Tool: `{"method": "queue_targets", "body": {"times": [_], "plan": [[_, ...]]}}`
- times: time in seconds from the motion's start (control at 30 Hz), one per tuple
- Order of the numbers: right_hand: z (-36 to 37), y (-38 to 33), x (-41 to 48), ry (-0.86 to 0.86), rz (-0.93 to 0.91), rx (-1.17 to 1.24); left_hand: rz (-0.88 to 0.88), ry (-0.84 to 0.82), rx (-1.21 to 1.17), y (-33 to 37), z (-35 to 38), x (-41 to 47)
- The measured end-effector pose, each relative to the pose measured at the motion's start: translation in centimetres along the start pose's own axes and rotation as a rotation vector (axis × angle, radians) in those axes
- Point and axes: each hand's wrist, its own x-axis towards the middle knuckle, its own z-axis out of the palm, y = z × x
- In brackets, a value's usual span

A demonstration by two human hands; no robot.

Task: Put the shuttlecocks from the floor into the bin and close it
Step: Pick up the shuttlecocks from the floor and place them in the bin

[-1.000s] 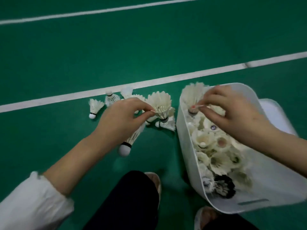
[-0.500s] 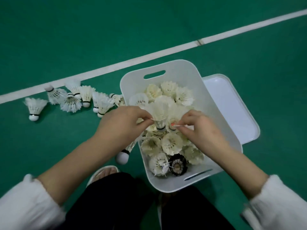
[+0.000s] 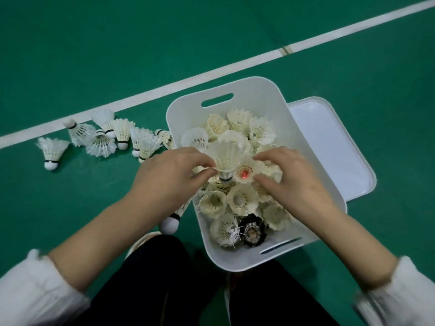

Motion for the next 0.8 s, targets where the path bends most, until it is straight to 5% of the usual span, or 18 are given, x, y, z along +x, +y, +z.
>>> {"method": "queue_targets", "body": {"times": [0.1, 0.2, 0.33, 0.43, 0.53, 0.8], "plan": [[-1.0, -1.7, -0.8, -0.069, -0.071, 0.134, 0.011, 0.001, 0.003, 0.3, -0.1, -0.2], [0.0, -2.8, -0.6, -0.160, -0.102, -0.005, 0.044, 0.005, -0.018, 0.4, -0.2, -0.3], [-1.9, -3.5, -0.3, -0.144, 0.030, 0.080, 0.084, -0.035, -0.143, 0.9, -0.9, -0.8], [-4.6, -3.1, -0.6, -0.243, 0.130, 0.090, 0.016, 0.094, -0.352, 0.8, -2.1, -1.2], [-3.6, -2.4, -0.6, -0.334, 0.166, -0.019, 0.030, 0.196, -0.428, 0.0, -2.6, -1.1], [4.6, 1.7, -1.1, -0.354, 0.049, -0.296, 0.060, 0.060, -0.282, -0.4, -0.8, -1.0]]}}
